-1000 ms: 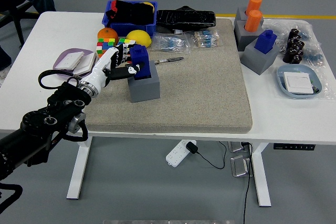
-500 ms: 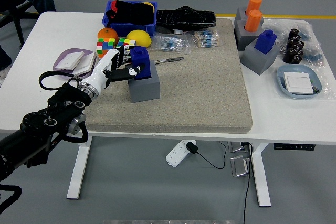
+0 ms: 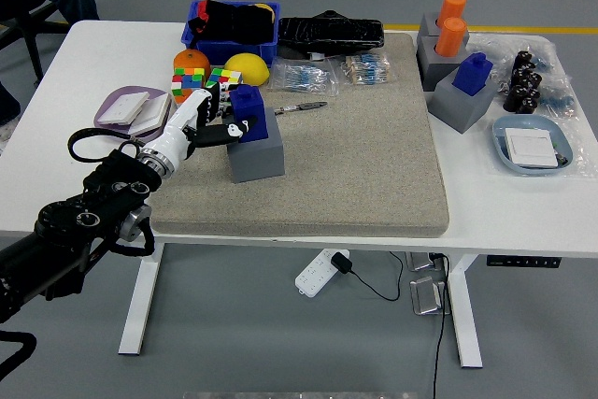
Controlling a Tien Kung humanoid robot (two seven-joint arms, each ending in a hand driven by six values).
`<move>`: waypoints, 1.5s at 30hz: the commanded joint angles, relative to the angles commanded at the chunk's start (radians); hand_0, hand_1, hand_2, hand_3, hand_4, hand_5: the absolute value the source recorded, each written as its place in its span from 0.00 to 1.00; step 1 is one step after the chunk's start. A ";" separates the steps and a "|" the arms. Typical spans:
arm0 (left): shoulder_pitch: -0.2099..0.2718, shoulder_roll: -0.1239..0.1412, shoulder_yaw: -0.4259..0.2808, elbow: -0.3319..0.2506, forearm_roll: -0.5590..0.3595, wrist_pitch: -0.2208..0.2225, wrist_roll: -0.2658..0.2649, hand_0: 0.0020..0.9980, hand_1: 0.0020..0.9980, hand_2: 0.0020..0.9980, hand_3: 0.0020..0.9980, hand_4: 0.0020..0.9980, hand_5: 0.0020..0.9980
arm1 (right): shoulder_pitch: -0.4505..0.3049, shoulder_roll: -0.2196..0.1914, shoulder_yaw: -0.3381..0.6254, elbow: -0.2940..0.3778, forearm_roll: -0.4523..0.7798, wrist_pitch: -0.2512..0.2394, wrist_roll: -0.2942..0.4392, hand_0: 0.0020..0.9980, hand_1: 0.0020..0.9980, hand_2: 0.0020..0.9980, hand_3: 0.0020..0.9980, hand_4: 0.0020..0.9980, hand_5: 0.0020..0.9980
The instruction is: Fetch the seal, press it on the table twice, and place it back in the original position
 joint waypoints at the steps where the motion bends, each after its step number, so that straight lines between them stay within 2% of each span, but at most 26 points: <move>1: 0.000 0.000 0.001 0.000 0.001 0.000 0.000 0.80 0.45 0.39 0.75 0.53 0.00 | 0.000 0.000 0.000 0.000 0.000 0.000 0.000 0.77 0.67 0.65 0.62 0.79 0.49; 19: 0.007 -0.012 0.009 -0.003 -0.003 -0.004 0.002 0.80 0.45 0.40 0.75 0.53 0.00 | -0.001 0.002 0.003 -0.001 0.000 0.001 0.000 0.77 0.67 0.65 0.62 0.79 0.49; 25: 0.010 -0.014 0.014 -0.002 -0.004 -0.007 0.003 0.80 0.47 0.41 0.75 0.54 0.00 | -0.001 0.001 0.003 -0.001 -0.001 0.001 0.000 0.77 0.67 0.65 0.62 0.79 0.49; 26: 0.009 -0.014 0.014 -0.002 -0.005 -0.007 0.003 0.80 0.50 0.43 0.75 0.55 0.00 | -0.001 0.001 0.002 -0.001 0.000 0.001 0.000 0.77 0.67 0.65 0.62 0.79 0.49; 31: 0.009 -0.013 0.016 -0.002 -0.006 -0.012 0.005 0.80 0.50 0.43 0.75 0.55 0.00 | -0.001 0.002 0.005 -0.002 -0.001 0.001 0.000 0.77 0.67 0.65 0.62 0.79 0.49; 32: 0.009 -0.013 0.016 -0.002 -0.007 -0.012 0.005 0.80 0.55 0.47 0.75 0.57 0.00 | -0.001 0.002 0.006 -0.002 -0.001 0.001 0.000 0.77 0.67 0.65 0.62 0.79 0.49; 37: 0.010 -0.014 0.015 -0.002 -0.010 -0.015 0.004 0.80 0.55 0.47 0.75 0.57 0.00 | -0.001 0.002 0.006 -0.002 -0.001 0.001 0.000 0.77 0.67 0.65 0.62 0.79 0.49; 38: 0.010 -0.014 0.015 -0.002 -0.011 -0.016 0.003 0.81 0.60 0.53 0.76 0.62 0.00 | -0.001 0.002 0.006 -0.002 -0.001 0.001 0.000 0.77 0.67 0.65 0.62 0.79 0.49; 43: 0.009 -0.014 0.014 0.003 -0.019 -0.031 0.000 0.81 0.60 0.53 0.76 0.62 0.00 | -0.001 0.003 0.005 -0.002 -0.001 0.002 0.000 0.77 0.67 0.65 0.62 0.79 0.49; 44: 0.009 -0.014 0.013 0.004 -0.021 -0.036 -0.001 0.86 0.83 0.75 0.82 0.82 0.00 | -0.001 0.003 0.005 -0.002 -0.001 0.002 0.000 0.77 0.67 0.65 0.62 0.79 0.49; 45: 0.009 -0.013 0.013 0.005 -0.022 -0.039 -0.002 0.86 0.83 0.75 0.82 0.82 0.00 | -0.002 0.003 0.005 -0.002 -0.001 0.002 0.000 0.77 0.67 0.65 0.62 0.79 0.49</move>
